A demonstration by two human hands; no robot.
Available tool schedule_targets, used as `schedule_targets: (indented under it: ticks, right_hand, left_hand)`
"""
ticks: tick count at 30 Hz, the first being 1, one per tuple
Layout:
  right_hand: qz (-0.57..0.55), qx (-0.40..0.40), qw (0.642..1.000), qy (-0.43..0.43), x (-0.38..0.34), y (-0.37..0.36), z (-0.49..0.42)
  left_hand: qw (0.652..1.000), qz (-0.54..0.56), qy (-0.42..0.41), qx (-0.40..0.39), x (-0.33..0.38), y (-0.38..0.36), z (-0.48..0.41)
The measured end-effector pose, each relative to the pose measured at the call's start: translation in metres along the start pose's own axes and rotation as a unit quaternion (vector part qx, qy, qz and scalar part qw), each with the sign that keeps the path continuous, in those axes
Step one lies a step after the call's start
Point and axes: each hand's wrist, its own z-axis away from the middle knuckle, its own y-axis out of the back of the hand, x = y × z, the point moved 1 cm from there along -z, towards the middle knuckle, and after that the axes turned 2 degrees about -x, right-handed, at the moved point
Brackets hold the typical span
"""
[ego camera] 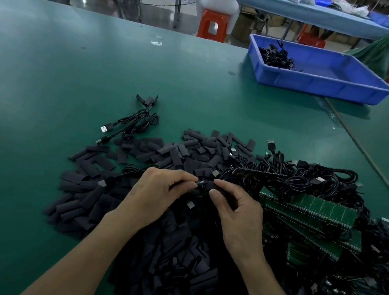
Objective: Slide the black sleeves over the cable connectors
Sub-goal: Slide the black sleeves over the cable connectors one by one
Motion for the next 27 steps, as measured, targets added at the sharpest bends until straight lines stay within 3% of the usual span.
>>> schedule_targets:
  ticks: [15,27]
  right_hand:
    - [0.044,0.023,0.999,0.016,0.005,-0.002,-0.001]
    - [0.021,-0.033,0.999,0.006,0.006,0.002,-0.003]
  left_hand:
    - [1.0,0.004,-0.017,0.007,-0.004,-0.002,-0.001]
    - [1.0,0.001,-0.012,0.0,-0.01,-0.002,-0.001]
